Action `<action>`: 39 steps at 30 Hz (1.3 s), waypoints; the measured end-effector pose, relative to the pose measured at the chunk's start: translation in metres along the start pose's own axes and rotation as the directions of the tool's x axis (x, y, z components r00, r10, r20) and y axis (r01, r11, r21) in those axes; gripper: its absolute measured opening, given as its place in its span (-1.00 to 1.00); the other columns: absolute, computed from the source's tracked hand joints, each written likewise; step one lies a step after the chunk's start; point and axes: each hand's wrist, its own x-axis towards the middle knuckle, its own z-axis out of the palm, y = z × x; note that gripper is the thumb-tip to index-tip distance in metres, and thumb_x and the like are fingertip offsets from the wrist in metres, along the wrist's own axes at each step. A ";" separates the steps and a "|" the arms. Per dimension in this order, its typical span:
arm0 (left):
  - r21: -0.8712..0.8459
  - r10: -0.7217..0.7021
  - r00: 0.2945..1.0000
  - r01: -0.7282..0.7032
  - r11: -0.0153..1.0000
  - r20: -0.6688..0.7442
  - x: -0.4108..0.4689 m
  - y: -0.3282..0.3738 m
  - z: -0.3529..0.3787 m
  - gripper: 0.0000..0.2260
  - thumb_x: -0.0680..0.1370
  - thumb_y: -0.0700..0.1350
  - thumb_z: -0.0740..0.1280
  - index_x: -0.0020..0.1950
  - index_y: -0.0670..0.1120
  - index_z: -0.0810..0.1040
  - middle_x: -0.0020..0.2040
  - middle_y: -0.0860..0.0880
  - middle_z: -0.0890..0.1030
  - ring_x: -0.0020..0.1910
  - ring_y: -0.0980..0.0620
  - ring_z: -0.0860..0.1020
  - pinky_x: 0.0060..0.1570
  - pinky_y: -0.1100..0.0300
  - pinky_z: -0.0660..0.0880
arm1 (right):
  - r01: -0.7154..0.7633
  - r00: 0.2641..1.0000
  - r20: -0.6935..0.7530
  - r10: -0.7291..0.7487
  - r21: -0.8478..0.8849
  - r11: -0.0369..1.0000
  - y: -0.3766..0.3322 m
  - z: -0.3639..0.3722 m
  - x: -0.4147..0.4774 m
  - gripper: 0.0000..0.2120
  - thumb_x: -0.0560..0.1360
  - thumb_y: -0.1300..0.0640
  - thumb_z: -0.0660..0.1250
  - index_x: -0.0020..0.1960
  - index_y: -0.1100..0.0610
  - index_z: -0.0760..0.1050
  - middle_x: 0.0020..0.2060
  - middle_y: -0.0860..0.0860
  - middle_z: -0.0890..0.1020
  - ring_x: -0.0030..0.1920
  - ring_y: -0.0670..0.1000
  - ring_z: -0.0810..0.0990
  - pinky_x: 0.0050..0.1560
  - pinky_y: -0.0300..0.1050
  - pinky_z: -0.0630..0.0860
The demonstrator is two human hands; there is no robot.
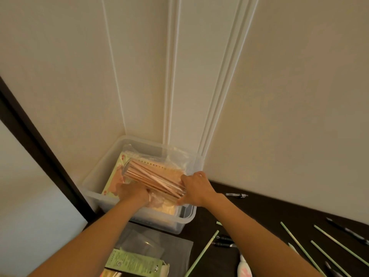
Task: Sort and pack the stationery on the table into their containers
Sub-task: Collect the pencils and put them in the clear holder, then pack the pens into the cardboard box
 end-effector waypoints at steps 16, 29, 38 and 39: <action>0.034 0.161 0.975 -0.158 0.987 -0.154 -0.022 0.025 -0.031 -0.70 0.60 -0.23 0.09 0.31 -0.14 0.39 0.27 -0.11 0.40 0.24 -0.09 0.41 0.14 0.12 0.36 | 0.021 0.982 0.182 -0.043 0.125 0.992 -0.009 0.009 -0.018 -0.54 0.62 -0.11 0.00 0.32 0.15 0.43 0.28 0.13 0.49 0.39 0.15 0.29 0.44 0.06 -0.23; -0.399 0.201 0.910 -0.346 0.849 -0.362 -0.073 0.026 -0.020 -0.68 0.57 -0.29 0.15 0.30 -0.13 0.40 0.24 -0.12 0.44 0.21 -0.08 0.43 0.12 0.13 0.38 | -0.060 0.979 -0.105 0.173 0.667 0.743 -0.016 0.018 -0.066 -0.57 0.57 0.23 0.18 0.43 0.17 0.27 0.36 0.08 0.39 0.37 0.06 0.33 0.36 -0.11 0.26; -0.256 0.513 0.793 -0.597 0.760 -0.328 -0.167 0.049 0.025 -0.86 0.50 -0.22 0.21 0.03 -0.07 0.47 -0.02 -0.01 0.51 0.01 -0.01 0.51 -0.03 0.15 0.44 | -0.187 0.866 -0.105 0.488 0.839 0.511 -0.012 0.054 -0.141 -0.49 0.54 0.29 0.20 0.45 0.08 0.20 0.24 0.04 0.47 0.20 0.06 0.50 0.21 -0.05 0.47; -0.220 0.526 0.830 -0.556 0.801 -0.185 -0.170 0.048 0.034 -0.83 0.49 -0.23 0.21 0.05 -0.07 0.48 0.03 -0.03 0.51 0.05 -0.04 0.50 -0.01 0.13 0.44 | -0.201 0.864 -0.084 0.497 0.846 0.493 -0.011 0.062 -0.148 -0.50 0.54 0.30 0.20 0.44 0.09 0.21 0.19 0.04 0.50 0.15 0.07 0.52 0.17 -0.02 0.50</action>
